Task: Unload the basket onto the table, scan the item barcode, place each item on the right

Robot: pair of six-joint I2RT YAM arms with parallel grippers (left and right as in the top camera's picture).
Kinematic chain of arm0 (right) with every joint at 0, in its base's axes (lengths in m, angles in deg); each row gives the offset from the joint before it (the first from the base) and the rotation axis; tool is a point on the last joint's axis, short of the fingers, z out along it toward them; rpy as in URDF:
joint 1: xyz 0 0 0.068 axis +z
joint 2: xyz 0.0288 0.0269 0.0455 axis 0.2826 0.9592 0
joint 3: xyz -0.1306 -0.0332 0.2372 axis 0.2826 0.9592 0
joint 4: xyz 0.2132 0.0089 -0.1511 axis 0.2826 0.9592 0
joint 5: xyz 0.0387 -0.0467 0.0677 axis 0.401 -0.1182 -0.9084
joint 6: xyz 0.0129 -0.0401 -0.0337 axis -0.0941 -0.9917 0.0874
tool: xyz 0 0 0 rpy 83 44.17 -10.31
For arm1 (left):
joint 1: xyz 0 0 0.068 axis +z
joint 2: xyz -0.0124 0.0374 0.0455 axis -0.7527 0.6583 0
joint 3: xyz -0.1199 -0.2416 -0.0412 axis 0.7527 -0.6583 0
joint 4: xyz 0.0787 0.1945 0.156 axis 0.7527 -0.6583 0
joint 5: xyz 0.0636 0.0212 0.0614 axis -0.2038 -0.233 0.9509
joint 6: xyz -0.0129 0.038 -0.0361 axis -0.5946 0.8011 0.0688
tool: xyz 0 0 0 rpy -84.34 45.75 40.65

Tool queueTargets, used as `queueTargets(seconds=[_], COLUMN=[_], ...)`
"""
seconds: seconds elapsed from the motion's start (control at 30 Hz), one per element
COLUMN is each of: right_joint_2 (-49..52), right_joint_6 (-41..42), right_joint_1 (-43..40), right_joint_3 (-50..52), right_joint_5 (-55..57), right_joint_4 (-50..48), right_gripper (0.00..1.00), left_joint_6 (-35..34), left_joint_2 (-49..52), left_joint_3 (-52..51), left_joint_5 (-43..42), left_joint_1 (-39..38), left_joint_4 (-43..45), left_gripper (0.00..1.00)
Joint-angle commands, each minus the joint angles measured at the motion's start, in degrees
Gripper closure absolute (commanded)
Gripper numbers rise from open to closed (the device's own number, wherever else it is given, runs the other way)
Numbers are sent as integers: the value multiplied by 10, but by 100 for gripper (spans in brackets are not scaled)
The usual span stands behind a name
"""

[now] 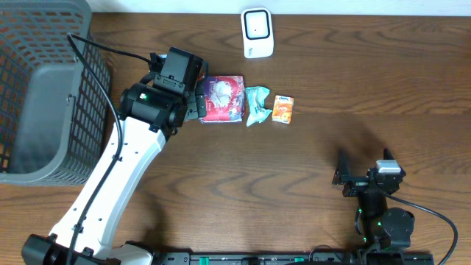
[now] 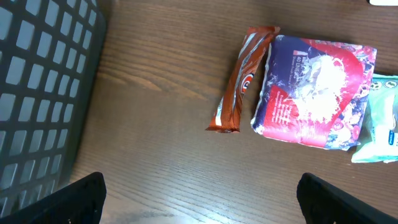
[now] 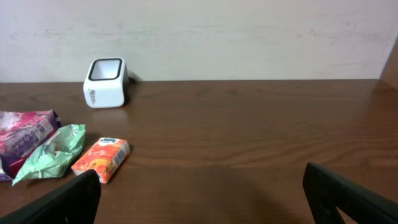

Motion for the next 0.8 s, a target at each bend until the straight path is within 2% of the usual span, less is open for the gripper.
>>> queueTargets(seconds=[0.0, 0.1, 0.27, 0.3, 0.4, 0.5, 0.6, 0.77], right_joint_2=[-2, -2, -2, -2, -2, -2, -2, -2], right_joint_6=[8, 54, 301, 336, 359, 452, 510, 514], right_joint_1=[2, 2, 2, 2, 2, 2, 2, 2], right_joint_3=[1, 1, 1, 1, 1, 1, 1, 1], right_joint_5=[15, -48, -271, -294, -305, -348, -356, -373], right_joint_4=[-1, -4, -16, -16, -17, -29, -93, -331], right_gripper=[1, 1, 1, 1, 1, 1, 1, 1], left_joint_6=[-1, -1, -1, -1, -1, -1, -1, -1], left_joint_2=[0, 0, 0, 0, 0, 0, 0, 0], left_joint_3=[7, 7, 7, 7, 7, 7, 7, 7], left_joint_5=[0, 0, 0, 0, 0, 0, 0, 0], left_joint_1=[2, 2, 2, 2, 2, 2, 2, 2], left_joint_4=[-3, -3, -3, -3, -3, -3, -3, -3], left_gripper=[2, 2, 2, 2, 2, 2, 2, 2])
